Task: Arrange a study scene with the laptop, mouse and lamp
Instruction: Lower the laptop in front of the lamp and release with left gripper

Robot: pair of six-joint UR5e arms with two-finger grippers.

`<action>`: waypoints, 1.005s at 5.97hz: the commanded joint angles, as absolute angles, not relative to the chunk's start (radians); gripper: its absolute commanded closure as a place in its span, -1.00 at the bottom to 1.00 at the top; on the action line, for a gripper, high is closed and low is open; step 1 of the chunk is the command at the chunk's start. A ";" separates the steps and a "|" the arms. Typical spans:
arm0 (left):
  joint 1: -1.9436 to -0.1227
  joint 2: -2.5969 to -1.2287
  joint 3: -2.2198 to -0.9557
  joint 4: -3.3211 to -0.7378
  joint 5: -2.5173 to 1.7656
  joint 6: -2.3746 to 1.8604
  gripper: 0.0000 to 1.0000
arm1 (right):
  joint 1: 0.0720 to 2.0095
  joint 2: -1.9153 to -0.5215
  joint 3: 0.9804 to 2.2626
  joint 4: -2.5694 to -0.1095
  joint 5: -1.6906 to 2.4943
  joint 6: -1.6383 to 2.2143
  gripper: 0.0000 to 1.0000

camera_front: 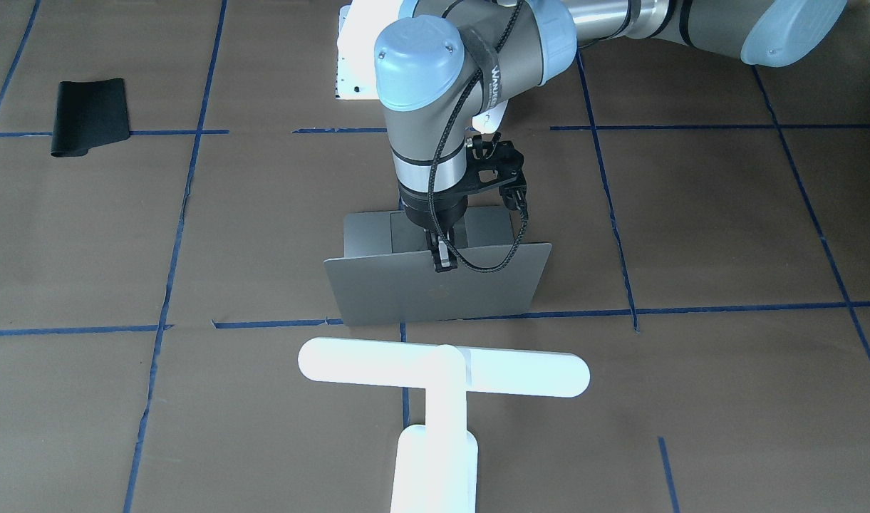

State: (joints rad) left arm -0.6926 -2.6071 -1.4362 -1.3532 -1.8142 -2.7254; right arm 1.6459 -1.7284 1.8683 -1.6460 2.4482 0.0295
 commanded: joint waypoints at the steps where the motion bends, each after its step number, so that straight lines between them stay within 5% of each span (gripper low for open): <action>1: -0.692 -2.605 -1.437 -1.358 -1.812 -2.718 -0.99 | 1.646 -1.727 1.865 -1.646 2.448 0.029 -1.00; 6: -0.704 -2.558 -1.605 -1.300 -1.810 -2.650 -1.00 | 1.646 -1.729 1.874 -1.644 2.450 0.032 -1.00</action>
State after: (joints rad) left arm -0.7026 -2.5826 -1.5448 -1.3194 -1.8088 -2.6874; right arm 1.6459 -1.7286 1.8716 -1.6444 2.4497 0.0312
